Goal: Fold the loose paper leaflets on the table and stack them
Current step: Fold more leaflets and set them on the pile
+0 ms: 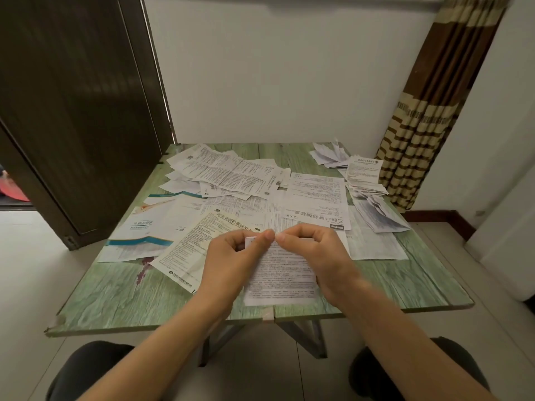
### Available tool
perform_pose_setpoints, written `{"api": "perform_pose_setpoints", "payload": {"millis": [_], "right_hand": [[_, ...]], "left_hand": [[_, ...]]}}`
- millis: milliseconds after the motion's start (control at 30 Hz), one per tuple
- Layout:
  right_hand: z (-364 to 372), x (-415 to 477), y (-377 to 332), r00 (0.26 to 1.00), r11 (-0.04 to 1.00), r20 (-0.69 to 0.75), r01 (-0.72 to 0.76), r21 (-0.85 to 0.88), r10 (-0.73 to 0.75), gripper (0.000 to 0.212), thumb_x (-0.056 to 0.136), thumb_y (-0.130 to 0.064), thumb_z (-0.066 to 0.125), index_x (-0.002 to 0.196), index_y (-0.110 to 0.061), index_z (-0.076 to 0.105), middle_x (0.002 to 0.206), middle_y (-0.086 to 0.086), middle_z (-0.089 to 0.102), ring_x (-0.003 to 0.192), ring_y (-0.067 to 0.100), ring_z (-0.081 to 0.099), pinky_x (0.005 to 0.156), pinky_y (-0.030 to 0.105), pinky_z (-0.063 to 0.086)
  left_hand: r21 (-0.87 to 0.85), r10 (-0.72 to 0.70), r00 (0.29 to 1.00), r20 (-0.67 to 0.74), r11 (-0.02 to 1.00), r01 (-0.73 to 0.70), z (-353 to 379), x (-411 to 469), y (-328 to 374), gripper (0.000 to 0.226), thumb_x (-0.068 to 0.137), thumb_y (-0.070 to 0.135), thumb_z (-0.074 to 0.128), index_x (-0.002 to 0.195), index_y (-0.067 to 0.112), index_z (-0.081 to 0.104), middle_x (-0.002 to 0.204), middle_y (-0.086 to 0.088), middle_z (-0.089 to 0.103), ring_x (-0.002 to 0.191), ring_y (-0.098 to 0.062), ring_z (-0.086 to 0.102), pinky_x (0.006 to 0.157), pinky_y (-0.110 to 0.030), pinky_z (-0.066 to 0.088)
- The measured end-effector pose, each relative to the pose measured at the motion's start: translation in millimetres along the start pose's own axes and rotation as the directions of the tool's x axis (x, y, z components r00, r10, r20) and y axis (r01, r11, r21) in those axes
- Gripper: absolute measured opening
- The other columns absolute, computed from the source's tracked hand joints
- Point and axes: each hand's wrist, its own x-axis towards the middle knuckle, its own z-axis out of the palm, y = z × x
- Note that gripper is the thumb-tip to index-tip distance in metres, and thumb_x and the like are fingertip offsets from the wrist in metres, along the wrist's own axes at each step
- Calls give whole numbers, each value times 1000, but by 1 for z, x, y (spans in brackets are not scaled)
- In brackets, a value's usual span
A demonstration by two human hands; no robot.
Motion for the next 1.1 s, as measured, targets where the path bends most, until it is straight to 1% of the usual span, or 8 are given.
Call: {"api": "perform_pose_setpoints", "payload": {"millis": [67,267,467,567,734,834,1034,1100], "right_hand": [[2,0,1,1000,1000,-7,15,-9,-15,11,83,-9,67,73,-4,66,79,14,66,82,29,65,83,42,53],[-5,6,-10,999,997,43,12,-74,-9,16,78,-9,72,66,-5,62,66,4,65,67,15,65,70,29,53],[-18,5,-12,993,995,113,-30,-92,40,19,64,-22,75,64,-7,63,73,6,67,76,21,66,81,35,51],[-22,-1,-11,991,992,117,-50,-112,63,17,64,-21,74,64,-8,62,72,6,67,71,18,66,70,27,51],[-60,-1,-8,996,988,-81,-59,-145,47,15,73,-6,72,64,-1,61,57,6,57,55,16,50,61,24,45],[-66,-2,-4,993,991,-119,-29,-129,14,12,77,-7,71,68,-2,64,57,3,58,55,13,50,61,24,46],[-22,6,-14,988,989,155,2,-145,21,27,90,-33,57,105,-11,62,86,-1,68,76,13,64,71,25,51],[-15,6,-14,983,970,180,19,-242,25,21,91,-29,57,97,-10,63,83,0,68,75,12,64,69,24,52]], "left_hand": [[16,15,1000,-25,1000,-14,0,0,1,35,67,40,68,75,6,70,73,-17,69,67,-26,65,62,-34,51],[67,67,997,-24,996,-65,-11,9,6,26,76,34,68,70,9,69,72,-17,68,72,-35,65,64,-36,49],[34,44,998,40,998,-45,-12,6,10,33,66,41,66,70,8,69,73,-19,68,68,-28,65,61,-33,49],[36,30,997,70,999,-32,-7,2,9,32,67,40,67,68,8,68,72,-21,67,66,-27,63,61,-34,48],[-19,-76,984,-162,997,74,-48,21,13,25,86,27,61,69,9,62,66,-3,65,60,-13,63,58,-22,51],[-39,-89,986,-143,996,84,-57,25,13,22,85,25,61,69,10,63,59,5,67,54,-6,63,54,-17,49],[-11,-37,998,-55,999,37,-25,18,6,30,79,29,65,77,-1,67,76,-15,69,67,-20,65,63,-26,52],[-12,-15,1000,-17,1000,15,-18,13,3,33,74,33,65,76,0,66,72,-13,69,62,-16,65,55,-19,51]]}}
